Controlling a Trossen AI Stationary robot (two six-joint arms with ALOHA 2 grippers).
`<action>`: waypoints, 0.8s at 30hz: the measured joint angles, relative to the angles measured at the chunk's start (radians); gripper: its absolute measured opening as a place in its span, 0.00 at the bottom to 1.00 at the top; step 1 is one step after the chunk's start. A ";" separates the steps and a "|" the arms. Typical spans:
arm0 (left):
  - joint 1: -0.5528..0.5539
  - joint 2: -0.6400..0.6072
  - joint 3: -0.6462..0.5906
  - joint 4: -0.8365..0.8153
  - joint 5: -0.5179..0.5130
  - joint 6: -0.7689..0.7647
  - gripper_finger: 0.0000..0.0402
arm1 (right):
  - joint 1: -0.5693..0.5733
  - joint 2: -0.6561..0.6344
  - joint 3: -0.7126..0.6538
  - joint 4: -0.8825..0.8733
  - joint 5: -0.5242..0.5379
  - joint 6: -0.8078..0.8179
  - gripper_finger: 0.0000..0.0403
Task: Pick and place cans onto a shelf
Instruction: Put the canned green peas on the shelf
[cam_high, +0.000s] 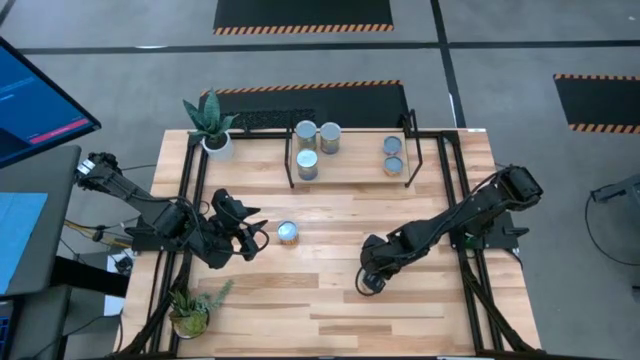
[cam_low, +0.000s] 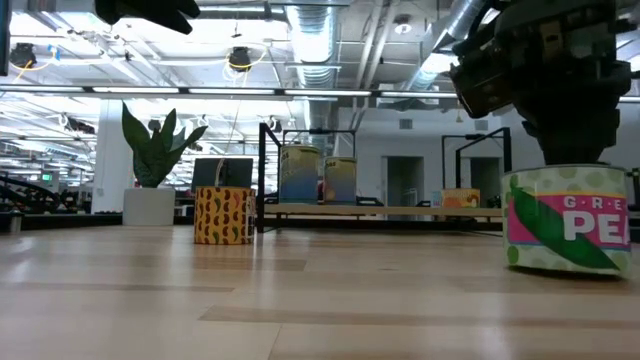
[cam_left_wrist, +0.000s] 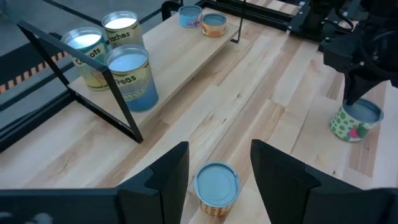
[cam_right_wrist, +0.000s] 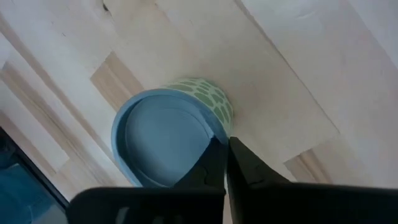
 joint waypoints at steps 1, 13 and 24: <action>0.000 0.000 0.000 0.000 0.000 0.000 0.41 | -0.004 -0.001 0.000 0.000 0.000 0.002 0.02; 0.000 0.000 0.000 0.000 0.001 -0.007 0.41 | -0.120 -0.054 0.178 -0.208 0.070 -0.178 0.01; 0.000 0.000 0.000 0.001 0.001 -0.039 0.41 | -0.351 -0.064 0.415 -0.468 0.456 -0.290 0.01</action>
